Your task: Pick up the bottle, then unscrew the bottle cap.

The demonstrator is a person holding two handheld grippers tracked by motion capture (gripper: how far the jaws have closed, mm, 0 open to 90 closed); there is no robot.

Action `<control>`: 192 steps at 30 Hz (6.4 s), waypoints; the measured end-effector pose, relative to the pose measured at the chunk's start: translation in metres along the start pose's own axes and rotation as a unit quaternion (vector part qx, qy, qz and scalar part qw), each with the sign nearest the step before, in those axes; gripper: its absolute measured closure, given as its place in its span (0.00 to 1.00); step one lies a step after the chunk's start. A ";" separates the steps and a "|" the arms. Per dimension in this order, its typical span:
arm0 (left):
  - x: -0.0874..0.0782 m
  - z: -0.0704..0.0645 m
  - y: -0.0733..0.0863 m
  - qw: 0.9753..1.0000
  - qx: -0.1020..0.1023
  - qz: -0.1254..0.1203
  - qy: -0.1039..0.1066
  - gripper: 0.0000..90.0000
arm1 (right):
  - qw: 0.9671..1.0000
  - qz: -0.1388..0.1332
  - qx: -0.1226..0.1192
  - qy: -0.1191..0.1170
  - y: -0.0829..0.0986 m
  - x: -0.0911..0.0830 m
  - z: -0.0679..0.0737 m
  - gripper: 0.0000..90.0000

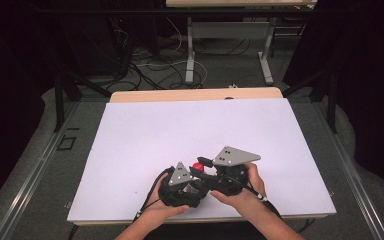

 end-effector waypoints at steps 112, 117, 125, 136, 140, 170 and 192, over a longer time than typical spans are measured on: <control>-0.011 -0.002 -0.003 1.000 0.017 -0.005 0.013 0.32 | 0.983 -0.009 -0.051 -0.179 -0.025 -0.012 -0.023 0.52; -0.010 -0.002 -0.003 1.000 0.013 -0.007 0.001 0.32 | 0.995 -0.017 -0.003 -0.098 -0.023 -0.016 -0.010 0.58; -0.009 -0.003 -0.003 1.000 0.008 -0.006 -0.003 0.32 | 0.999 -0.010 -0.002 -0.034 -0.013 -0.008 0.001 0.61; -0.010 -0.002 -0.003 1.000 0.007 -0.005 -0.004 0.32 | 0.999 -0.005 -0.016 -0.039 -0.010 -0.004 0.005 0.67; -0.010 -0.002 -0.003 1.000 0.007 -0.004 -0.002 0.32 | 0.999 0.002 -0.020 -0.046 -0.010 -0.004 0.004 0.67; -0.014 -0.008 -0.004 0.999 0.036 -0.003 0.034 0.32 | 0.935 0.033 -0.142 -0.325 -0.023 0.003 -0.033 0.59; -0.013 -0.005 -0.005 1.000 0.015 -0.010 -0.002 0.32 | 0.999 -0.011 -0.009 -0.037 -0.014 -0.006 0.008 0.63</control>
Point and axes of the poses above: each handheld gripper's, and its own axes: x roughly forward along the jaws, y roughly out of its underside, z roughly to its left, the point moved 4 cm from there along x, roughly forward along the jaws, and after that the axes turned 1 degree about z, right-handed, at the moved point
